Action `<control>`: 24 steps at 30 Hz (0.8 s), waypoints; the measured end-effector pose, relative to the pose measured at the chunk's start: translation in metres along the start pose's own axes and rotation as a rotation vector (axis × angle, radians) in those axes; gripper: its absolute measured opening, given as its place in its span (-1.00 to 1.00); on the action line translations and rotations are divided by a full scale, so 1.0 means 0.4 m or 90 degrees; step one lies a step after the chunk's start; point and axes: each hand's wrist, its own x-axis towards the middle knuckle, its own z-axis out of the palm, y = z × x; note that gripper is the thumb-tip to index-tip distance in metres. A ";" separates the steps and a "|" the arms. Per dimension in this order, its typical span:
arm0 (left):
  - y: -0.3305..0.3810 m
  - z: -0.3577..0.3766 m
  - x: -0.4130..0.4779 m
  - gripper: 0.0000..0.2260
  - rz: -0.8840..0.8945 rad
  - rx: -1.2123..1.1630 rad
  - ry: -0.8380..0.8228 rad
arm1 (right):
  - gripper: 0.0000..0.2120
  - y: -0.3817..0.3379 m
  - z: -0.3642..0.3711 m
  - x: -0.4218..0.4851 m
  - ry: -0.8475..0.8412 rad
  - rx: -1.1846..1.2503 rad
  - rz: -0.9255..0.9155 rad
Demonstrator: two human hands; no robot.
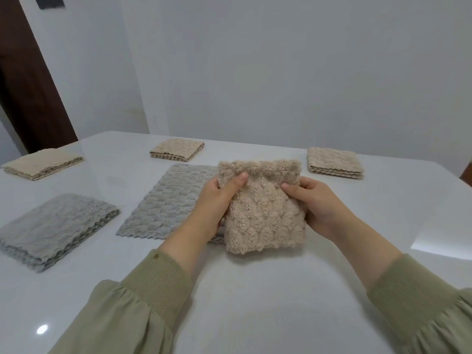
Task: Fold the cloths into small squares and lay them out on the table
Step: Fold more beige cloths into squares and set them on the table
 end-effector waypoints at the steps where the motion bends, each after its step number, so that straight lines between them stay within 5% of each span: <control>1: 0.005 0.002 -0.003 -0.80 0.022 0.008 -0.003 | -0.83 -0.007 -0.005 0.000 -0.024 -0.006 -0.011; 6: 0.017 0.005 -0.018 -0.89 0.058 0.012 -0.056 | -0.64 -0.045 -0.020 -0.006 -0.106 0.026 -0.060; 9: 0.016 0.003 -0.022 -0.72 0.075 0.013 -0.063 | -0.58 -0.047 -0.029 0.003 -0.111 0.046 -0.104; 14: 0.029 0.014 -0.031 -0.32 0.079 0.003 -0.057 | -0.91 -0.052 -0.029 0.008 -0.055 0.041 -0.147; 19: 0.019 0.021 -0.023 -0.68 0.106 0.083 0.073 | -0.88 -0.038 -0.006 0.011 0.054 -0.022 -0.144; 24: -0.004 0.011 -0.016 -0.78 0.125 0.215 0.168 | -0.55 0.035 0.005 0.007 -0.071 0.058 0.133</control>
